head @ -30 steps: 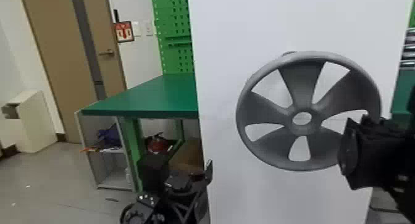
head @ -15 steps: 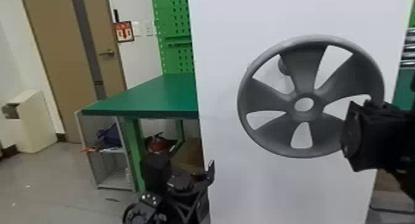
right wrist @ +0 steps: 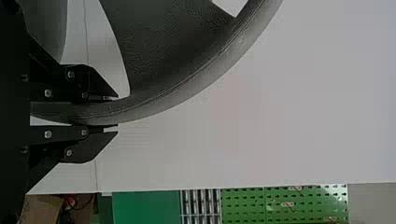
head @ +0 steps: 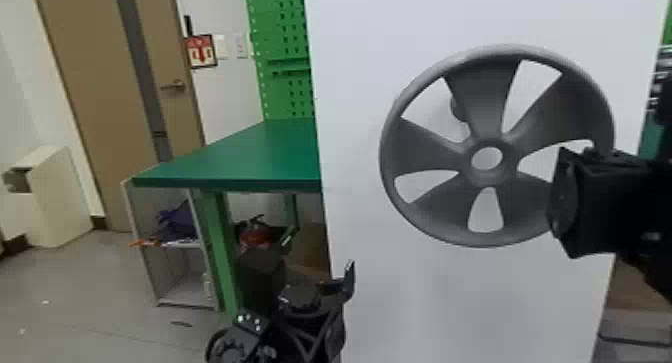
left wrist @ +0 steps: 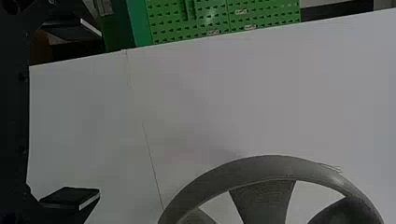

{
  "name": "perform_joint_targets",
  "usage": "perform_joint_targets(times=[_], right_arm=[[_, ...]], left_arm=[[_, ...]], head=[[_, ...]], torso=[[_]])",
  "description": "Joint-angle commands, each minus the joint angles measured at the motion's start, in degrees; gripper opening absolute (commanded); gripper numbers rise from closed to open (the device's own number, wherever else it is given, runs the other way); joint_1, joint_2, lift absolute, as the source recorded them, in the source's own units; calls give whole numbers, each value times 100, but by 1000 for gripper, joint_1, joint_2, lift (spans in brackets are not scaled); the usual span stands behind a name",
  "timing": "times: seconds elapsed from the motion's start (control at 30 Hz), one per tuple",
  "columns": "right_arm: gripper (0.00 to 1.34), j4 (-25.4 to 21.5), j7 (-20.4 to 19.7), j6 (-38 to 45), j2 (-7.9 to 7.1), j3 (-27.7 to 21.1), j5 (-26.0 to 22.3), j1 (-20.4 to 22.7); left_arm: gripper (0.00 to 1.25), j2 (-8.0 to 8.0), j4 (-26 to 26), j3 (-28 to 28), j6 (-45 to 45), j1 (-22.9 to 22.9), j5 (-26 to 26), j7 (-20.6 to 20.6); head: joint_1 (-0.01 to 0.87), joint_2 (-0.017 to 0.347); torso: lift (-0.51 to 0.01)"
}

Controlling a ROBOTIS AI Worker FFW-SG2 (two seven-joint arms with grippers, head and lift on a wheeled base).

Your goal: Hold the wheel and insert it

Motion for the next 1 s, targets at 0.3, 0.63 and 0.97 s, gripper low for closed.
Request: perform_joint_targets(times=[0.3,0.63,0.97], right_arm=[[144,-69,0,1131,5,-60,-286,-683],[144,-69,0,1624,5,-69,-330,-1026],[144,-25,0,2054,5,-112,-321,-1369]], left_arm=[[1147,75,16,-91,0,5,22,0],[1147,92,43,-144,9,-3,40,0],[1147,154,86,-240,9,-39,57,0]], head=[[344,322],[344,322],[344,322]], torso=[[-443],[-443],[-443]])
